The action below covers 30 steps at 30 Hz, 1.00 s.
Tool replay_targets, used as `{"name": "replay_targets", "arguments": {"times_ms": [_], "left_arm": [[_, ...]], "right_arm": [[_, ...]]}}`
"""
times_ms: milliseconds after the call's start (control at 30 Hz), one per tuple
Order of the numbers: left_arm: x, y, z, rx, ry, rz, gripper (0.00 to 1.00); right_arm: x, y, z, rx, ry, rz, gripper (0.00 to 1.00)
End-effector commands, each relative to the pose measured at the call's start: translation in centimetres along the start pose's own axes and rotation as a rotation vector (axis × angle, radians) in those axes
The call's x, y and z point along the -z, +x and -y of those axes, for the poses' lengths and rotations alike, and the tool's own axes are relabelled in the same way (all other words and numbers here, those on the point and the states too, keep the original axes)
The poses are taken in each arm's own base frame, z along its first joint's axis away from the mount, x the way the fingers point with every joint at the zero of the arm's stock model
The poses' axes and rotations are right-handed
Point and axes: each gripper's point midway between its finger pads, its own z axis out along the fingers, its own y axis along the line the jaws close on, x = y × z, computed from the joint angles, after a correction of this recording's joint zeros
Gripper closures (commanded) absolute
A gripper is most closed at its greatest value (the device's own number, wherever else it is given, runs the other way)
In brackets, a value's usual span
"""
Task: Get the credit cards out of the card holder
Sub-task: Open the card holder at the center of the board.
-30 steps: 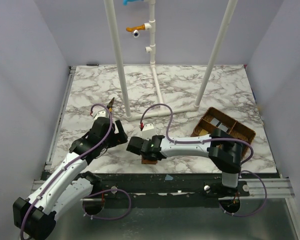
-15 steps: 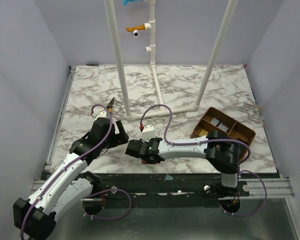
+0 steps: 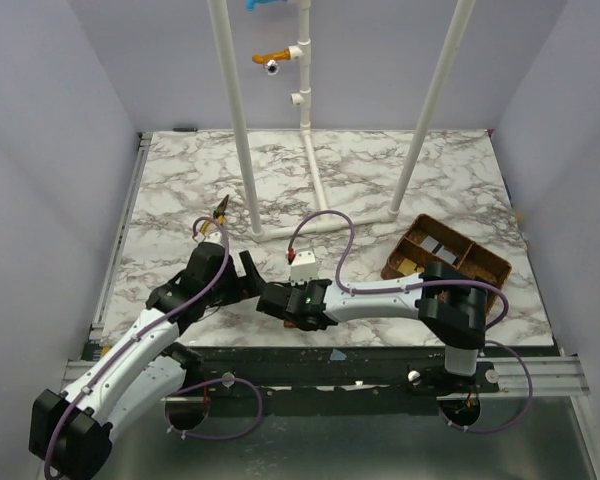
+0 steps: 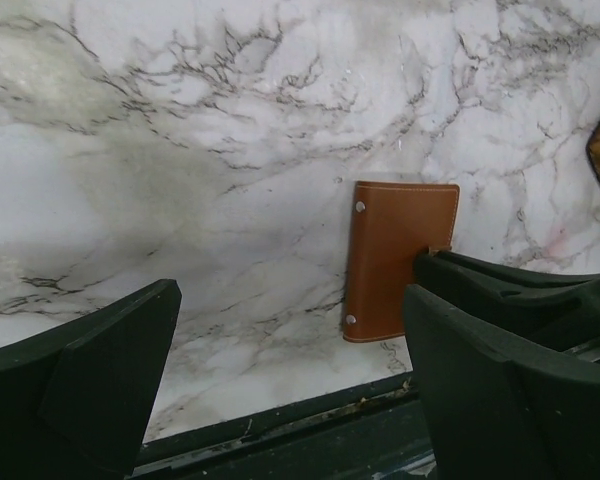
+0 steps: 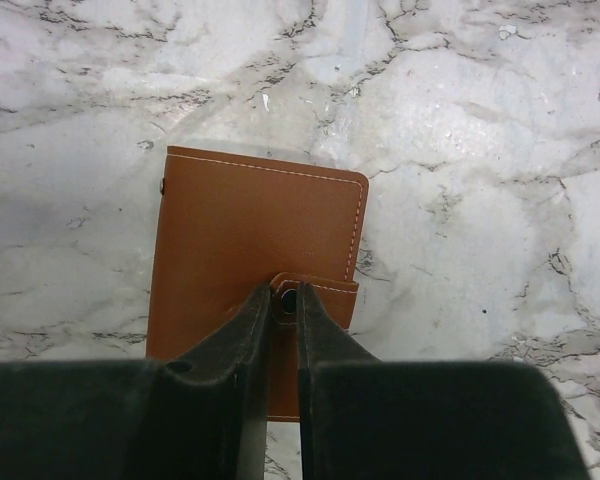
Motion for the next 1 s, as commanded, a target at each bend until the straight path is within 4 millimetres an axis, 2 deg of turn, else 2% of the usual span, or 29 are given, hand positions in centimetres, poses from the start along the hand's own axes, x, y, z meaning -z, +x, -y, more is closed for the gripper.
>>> {"name": "replay_targets", "arguments": {"times_ms": [0, 167, 433, 600, 767, 967], "left_arm": [[-1.1, 2.0, 2.2, 0.060, 0.146, -0.091, 0.07], [-2.0, 3.5, 2.9, 0.073, 0.188, -0.148, 0.18], [-3.6, 5.7, 4.1, 0.063, 0.210, -0.221, 0.45], [-4.6, 7.0, 4.8, 0.060, 0.214, -0.262, 0.57], [-5.2, 7.9, 5.6, 0.054, 0.229, -0.289, 0.67], [-5.9, 9.2, 5.6, 0.064, 0.232, -0.317, 0.72]], "right_arm": [[-1.1, 2.2, 1.4, -0.018, 0.022, -0.049, 0.98], [-0.8, 2.1, 1.1, -0.075, -0.034, -0.053, 0.99], [-0.3, 1.7, 0.9, -0.138, -0.097, -0.037, 0.99], [-0.1, 1.8, 0.8, -0.162, -0.127, -0.044, 0.99], [-0.1, 1.9, 0.6, -0.184, -0.153, -0.051, 0.99], [0.1, 1.7, 0.3, -0.204, -0.179, -0.049, 0.99]]}}
